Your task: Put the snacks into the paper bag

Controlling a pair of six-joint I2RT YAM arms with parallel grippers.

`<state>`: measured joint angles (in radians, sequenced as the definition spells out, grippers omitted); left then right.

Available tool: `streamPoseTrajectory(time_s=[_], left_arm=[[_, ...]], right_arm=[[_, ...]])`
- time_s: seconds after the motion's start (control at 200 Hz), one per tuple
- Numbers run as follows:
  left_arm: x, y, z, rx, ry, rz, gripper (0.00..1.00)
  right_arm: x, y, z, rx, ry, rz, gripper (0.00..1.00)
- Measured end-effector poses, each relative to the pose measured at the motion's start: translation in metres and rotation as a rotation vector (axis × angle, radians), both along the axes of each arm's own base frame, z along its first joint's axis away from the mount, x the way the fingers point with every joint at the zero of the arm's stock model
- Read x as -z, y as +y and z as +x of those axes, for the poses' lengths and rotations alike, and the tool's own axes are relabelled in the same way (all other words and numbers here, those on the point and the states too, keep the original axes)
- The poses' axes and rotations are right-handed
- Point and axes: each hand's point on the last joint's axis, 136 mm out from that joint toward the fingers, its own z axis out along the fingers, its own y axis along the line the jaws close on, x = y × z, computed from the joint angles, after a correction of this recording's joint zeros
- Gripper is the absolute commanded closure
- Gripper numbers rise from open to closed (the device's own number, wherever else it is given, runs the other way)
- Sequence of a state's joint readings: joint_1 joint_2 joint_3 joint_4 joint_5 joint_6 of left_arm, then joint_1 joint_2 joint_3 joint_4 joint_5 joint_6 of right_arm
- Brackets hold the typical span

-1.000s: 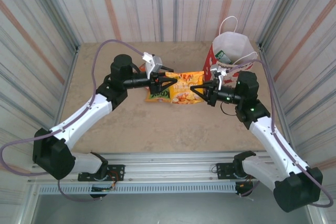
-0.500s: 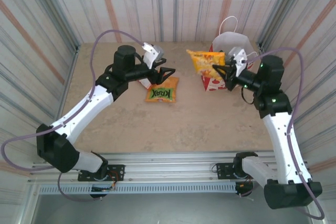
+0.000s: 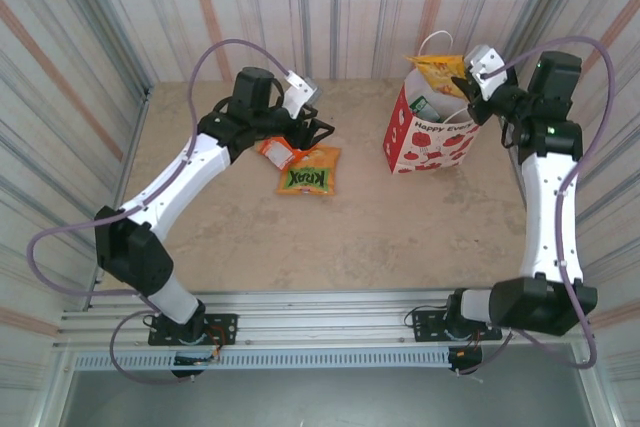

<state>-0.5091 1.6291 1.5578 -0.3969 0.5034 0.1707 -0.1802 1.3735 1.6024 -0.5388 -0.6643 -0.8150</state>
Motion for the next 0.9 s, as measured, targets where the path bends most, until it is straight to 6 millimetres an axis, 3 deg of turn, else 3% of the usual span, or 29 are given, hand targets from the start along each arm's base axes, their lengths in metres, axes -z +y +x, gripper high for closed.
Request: streamPoseTrajectory(time_s=[0.23,0.366,0.621,0.761,0.897], left_arm=[[0.021,0.001,0.009,-0.007,0.054,0.044,0.32],[0.027,0.001,0.012,-0.014,0.07,0.059,0.33],[0.023,0.003,0.016,-0.037,0.061,0.071,0.33],[0.024,0.006,0.018,-0.053,0.06,0.083,0.32],[0.026,0.007,0.02,-0.063,0.07,0.092,0.32]], right_arm=[[0.029,-0.021,0.034,0.01,0.073,-0.191,0.94],[0.048,-0.028,0.045,0.006,0.145,-0.279,0.92],[0.064,-0.033,0.054,-0.007,0.235,-0.402,0.85],[0.069,-0.038,0.055,-0.007,0.266,-0.435,0.64],[0.067,-0.037,0.054,-0.002,0.27,-0.443,0.53]])
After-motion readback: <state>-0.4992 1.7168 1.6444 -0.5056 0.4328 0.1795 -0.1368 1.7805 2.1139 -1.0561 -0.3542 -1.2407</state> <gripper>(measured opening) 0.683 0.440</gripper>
